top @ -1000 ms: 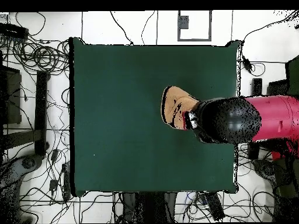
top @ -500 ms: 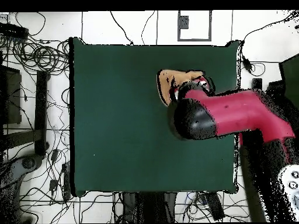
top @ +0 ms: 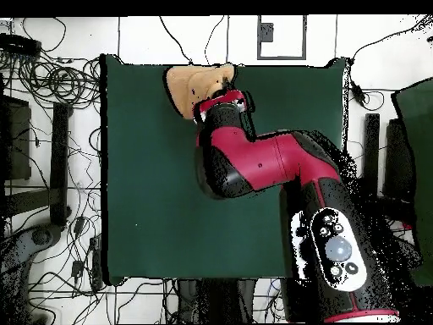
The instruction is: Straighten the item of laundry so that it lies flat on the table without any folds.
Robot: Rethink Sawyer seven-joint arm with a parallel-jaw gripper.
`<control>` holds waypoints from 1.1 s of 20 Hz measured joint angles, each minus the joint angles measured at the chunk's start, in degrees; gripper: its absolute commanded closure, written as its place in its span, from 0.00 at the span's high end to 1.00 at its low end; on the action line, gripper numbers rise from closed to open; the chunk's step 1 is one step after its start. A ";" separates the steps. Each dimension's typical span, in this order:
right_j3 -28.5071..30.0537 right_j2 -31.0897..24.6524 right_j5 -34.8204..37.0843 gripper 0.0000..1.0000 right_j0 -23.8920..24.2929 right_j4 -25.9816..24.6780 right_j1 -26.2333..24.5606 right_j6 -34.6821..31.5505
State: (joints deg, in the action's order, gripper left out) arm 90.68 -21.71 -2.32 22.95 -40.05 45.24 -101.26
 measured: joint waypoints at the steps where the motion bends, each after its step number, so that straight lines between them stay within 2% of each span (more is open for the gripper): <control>1: 0.00 0.37 -0.51 0.00 -0.07 0.50 -0.20 -0.06; 12: -0.01 3.48 0.07 0.00 2.82 1.52 -1.12 -0.07; 22: 1.72 -1.90 10.84 0.00 15.13 1.35 -4.30 -0.07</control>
State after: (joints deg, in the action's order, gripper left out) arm 92.40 -23.61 8.52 38.09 -38.70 40.94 -101.34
